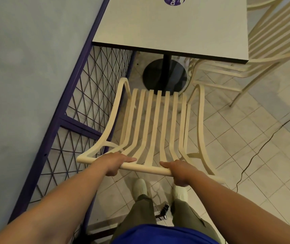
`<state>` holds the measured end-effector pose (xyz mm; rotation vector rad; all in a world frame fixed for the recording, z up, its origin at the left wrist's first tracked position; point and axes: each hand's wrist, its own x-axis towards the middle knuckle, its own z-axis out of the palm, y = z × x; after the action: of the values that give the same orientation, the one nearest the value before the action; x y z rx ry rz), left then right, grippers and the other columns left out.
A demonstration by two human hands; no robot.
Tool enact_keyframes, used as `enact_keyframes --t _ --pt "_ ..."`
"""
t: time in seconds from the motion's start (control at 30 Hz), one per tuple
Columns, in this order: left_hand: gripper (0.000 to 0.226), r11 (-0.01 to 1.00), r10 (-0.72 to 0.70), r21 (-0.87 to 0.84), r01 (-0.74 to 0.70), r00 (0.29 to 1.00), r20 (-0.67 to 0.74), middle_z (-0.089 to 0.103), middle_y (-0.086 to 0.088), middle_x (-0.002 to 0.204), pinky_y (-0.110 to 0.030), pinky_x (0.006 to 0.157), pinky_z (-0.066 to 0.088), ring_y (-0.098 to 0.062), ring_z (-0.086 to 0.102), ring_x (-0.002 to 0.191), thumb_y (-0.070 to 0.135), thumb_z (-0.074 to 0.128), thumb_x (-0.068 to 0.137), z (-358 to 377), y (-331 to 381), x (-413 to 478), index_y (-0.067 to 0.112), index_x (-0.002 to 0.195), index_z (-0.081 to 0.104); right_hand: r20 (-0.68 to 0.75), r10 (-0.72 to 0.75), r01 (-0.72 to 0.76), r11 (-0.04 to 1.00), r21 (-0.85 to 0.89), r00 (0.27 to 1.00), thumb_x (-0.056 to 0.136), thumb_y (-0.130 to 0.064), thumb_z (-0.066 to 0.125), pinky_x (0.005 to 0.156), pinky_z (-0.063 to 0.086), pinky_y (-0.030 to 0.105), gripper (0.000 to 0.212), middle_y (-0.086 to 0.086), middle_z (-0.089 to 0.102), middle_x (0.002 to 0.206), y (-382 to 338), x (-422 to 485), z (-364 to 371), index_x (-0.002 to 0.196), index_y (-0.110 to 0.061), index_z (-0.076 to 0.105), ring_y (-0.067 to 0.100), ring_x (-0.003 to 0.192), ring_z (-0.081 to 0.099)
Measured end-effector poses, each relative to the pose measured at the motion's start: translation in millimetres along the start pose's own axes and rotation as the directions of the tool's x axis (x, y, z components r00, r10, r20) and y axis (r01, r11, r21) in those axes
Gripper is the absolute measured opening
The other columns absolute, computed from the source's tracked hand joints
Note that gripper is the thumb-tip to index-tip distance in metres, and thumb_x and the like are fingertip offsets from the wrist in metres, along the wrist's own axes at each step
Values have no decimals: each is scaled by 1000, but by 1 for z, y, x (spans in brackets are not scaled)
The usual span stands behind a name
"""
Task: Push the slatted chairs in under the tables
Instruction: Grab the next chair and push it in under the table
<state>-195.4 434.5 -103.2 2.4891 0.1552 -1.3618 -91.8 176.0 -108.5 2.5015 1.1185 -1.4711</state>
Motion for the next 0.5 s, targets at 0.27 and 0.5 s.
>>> enact_keyframes --t 0.27,0.5 --pt "99 999 -46 -13 46 998 -49 52 6 132 -30 76 47 -16 55 101 -6 53 87 -22 -33 8 70 142 23 8 -29 30 999 -28 1000 84 -3 64 90 52 40 86 6 57 124 -16 31 -26 153 -35 25 24 102 58" --pt "97 998 -59 19 59 997 -43 52 3 120 -26 66 44 -15 56 90 -6 51 88 -50 -53 18 69 143 24 -6 -24 23 999 -25 1000 84 -2 64 91 51 39 83 6 56 125 -25 53 -50 152 -33 29 25 105 58"
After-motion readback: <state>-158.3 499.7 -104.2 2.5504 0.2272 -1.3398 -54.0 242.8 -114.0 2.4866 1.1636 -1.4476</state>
